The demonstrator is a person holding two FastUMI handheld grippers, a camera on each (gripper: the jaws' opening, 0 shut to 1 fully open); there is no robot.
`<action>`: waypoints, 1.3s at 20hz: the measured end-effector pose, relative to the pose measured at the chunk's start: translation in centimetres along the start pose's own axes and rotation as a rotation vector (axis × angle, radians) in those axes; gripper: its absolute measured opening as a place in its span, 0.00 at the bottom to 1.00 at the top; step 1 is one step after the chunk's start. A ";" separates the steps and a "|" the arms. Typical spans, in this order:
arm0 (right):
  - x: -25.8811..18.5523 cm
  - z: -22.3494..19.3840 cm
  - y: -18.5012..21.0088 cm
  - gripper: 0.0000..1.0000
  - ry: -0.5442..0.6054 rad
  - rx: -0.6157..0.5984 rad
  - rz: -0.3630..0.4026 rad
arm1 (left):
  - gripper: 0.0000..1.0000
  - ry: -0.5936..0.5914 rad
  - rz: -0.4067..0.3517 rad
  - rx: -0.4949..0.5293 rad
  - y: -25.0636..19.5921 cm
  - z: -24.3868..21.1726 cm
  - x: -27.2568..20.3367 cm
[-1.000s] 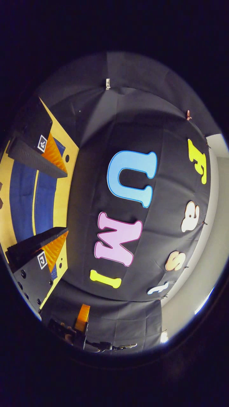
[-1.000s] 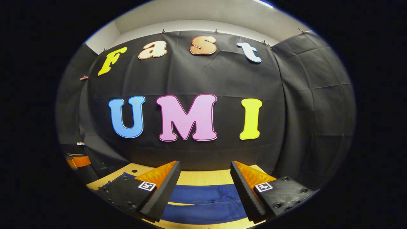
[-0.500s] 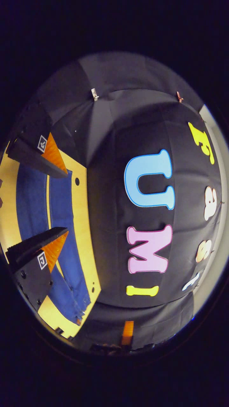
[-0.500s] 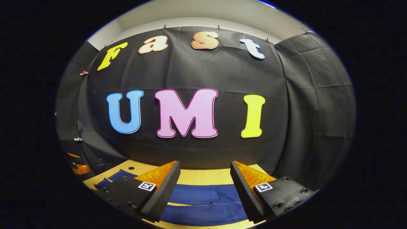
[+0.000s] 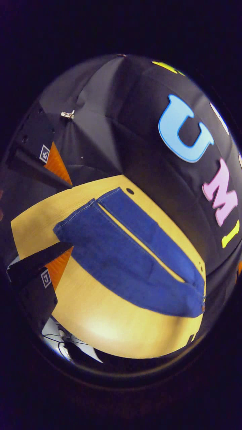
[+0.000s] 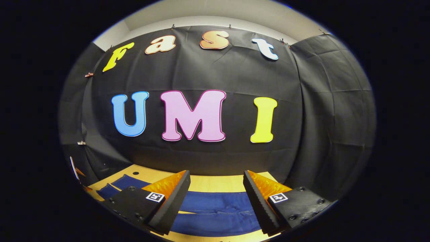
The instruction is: Grasp the waist and the cuffs of the jeans and fold them to make the two legs overlap; first hold the waist and fold one-third of the jeans toward the cuffs, then hold the cuffs and fold the remaining one-third in the same direction to finish folding.
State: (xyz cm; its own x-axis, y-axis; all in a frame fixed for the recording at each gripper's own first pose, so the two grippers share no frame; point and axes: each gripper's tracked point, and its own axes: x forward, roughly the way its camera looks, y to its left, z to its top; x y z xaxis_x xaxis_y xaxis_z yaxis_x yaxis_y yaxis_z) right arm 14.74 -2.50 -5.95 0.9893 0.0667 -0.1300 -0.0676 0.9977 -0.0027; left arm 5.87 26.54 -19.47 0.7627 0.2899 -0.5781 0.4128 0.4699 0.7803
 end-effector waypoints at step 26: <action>2.4 -13.3 -19.8 0.96 0.210 -1.036 0.073 | 0.06 0.191 -0.237 0.296 -2.6 -2.8 12.8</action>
State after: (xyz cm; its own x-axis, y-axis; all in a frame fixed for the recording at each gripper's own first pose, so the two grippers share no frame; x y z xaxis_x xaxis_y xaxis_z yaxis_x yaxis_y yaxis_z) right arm 16.69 -22.28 -19.37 0.9429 0.0243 -0.3323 -0.3013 0.4878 -0.8193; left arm 13.20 31.36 -29.54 0.5346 0.3651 -0.7622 0.7122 0.2908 0.6389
